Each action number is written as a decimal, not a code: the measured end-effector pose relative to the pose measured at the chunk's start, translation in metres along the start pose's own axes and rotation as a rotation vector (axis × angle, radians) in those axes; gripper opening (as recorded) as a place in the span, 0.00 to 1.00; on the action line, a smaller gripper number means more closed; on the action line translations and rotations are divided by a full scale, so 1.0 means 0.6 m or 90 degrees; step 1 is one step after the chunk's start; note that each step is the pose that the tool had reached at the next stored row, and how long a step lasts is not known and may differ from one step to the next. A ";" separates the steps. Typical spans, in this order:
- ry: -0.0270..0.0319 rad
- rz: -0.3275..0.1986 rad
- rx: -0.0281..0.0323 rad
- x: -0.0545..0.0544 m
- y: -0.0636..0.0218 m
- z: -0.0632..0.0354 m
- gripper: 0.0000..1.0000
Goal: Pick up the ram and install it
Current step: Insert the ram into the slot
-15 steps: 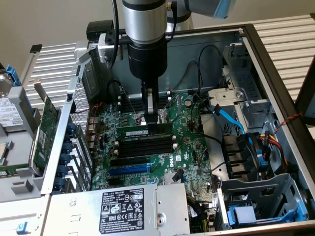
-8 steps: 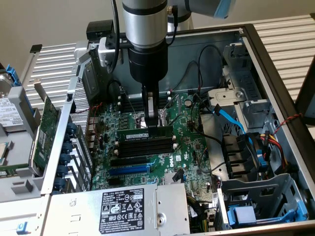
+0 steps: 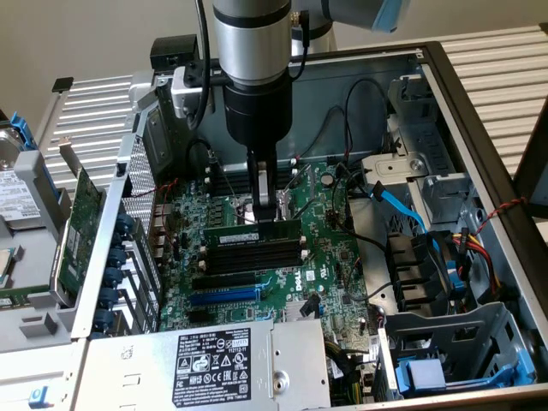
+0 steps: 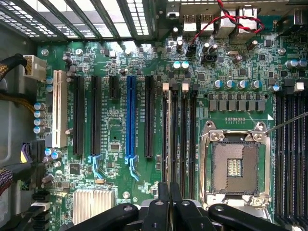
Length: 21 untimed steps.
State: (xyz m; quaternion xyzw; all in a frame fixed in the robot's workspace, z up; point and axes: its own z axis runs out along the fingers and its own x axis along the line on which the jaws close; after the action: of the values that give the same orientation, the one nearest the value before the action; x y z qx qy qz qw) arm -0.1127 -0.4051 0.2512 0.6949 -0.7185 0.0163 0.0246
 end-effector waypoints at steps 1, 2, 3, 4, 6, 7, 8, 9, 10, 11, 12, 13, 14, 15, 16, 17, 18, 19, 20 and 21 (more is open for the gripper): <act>0.0000 0.000 0.0000 0.000 0.000 0.002 0.13; 0.0002 0.000 -0.0001 0.000 0.000 0.003 0.13; 0.0003 0.000 -0.0001 0.000 0.000 0.005 0.13; 0.0002 0.000 -0.0001 0.000 0.000 0.007 0.13; 0.0002 0.000 -0.0001 0.000 0.000 0.010 0.13; 0.0002 0.000 -0.0001 -0.001 0.000 0.011 0.13; 0.0003 0.000 -0.0002 0.000 0.000 0.011 0.13; 0.0004 0.000 -0.0002 0.000 0.000 0.011 0.13; 0.0004 0.000 -0.0002 -0.001 0.000 0.011 0.13; 0.0002 0.000 -0.0001 -0.001 0.000 0.011 0.13; 0.0002 0.000 -0.0001 -0.001 0.000 0.012 0.13; 0.0001 0.000 -0.0001 -0.001 0.000 0.012 0.13; 0.0002 0.000 -0.0001 -0.001 0.000 0.012 0.13; 0.0002 0.000 -0.0001 -0.001 0.000 0.013 0.13; 0.0002 0.000 -0.0001 0.000 0.000 0.013 0.13; 0.0001 0.000 -0.0001 0.001 0.000 0.013 0.13; 0.0001 0.000 -0.0001 0.001 0.000 0.013 0.13; 0.0001 0.000 -0.0001 0.001 0.000 0.013 0.13; 0.0001 0.000 -0.0001 0.001 0.000 0.014 0.13; 0.0002 0.000 -0.0001 0.002 0.000 0.014 0.13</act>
State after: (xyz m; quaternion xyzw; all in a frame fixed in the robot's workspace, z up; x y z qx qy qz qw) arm -0.1130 -0.4066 0.2431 0.6949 -0.7185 0.0163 0.0247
